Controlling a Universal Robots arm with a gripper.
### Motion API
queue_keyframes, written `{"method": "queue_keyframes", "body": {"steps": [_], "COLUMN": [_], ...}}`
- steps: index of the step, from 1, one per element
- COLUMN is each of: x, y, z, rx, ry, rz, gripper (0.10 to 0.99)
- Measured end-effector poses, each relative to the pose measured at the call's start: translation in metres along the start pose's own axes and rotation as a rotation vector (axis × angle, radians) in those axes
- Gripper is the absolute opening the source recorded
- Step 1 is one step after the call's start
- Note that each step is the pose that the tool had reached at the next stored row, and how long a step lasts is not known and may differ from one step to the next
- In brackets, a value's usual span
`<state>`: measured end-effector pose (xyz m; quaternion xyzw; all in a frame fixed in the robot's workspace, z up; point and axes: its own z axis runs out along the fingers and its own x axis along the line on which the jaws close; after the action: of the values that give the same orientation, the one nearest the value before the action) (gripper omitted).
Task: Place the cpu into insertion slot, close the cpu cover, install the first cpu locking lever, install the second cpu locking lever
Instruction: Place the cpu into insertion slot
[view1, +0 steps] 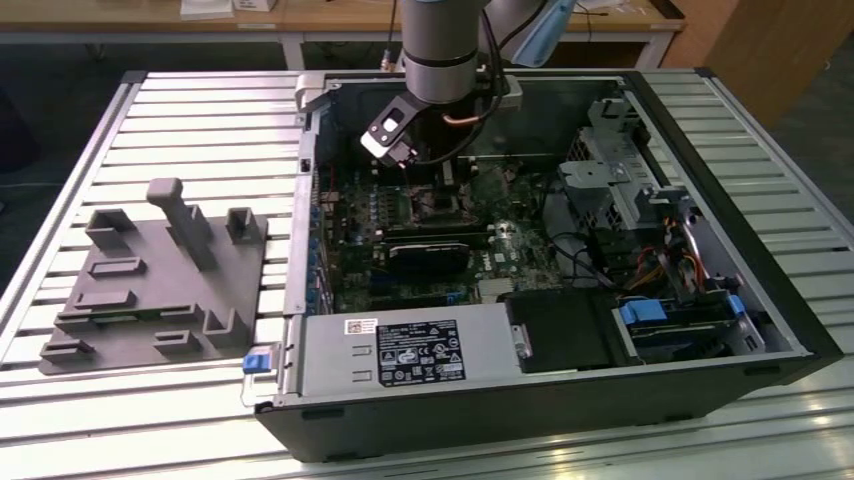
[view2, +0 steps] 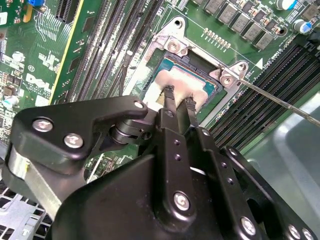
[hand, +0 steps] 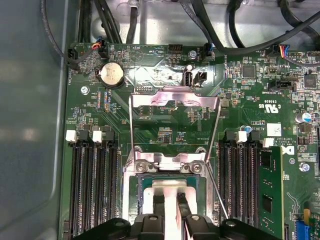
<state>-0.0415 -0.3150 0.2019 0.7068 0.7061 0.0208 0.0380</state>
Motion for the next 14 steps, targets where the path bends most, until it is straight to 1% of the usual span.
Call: {"method": "queue_keyframes", "body": {"steps": [2,4,5,8,9,10,11,12,14], "x": [0.0,0.0,0.0,0.0,0.0,0.0,0.0,0.0,0.0001], "y": [0.0,0.0,0.0,0.0,0.0,0.0,0.0,0.0,-0.0001], "z": [0.0,0.0,0.0,0.0,0.0,0.0,0.0,0.0,0.0011], "rx": [0.0,0.0,0.0,0.0,0.0,0.0,0.0,0.0,0.0], "ry": [0.0,0.0,0.0,-0.0001,-0.0001,-0.0001,-0.0001,-0.0001,0.0], "rz": [0.0,0.001,0.001,0.001,0.001,0.001,0.002,0.002,0.002], "gripper": [0.247,0.365,0.365,0.541,0.541,0.596,0.596,0.659,0.659]}}
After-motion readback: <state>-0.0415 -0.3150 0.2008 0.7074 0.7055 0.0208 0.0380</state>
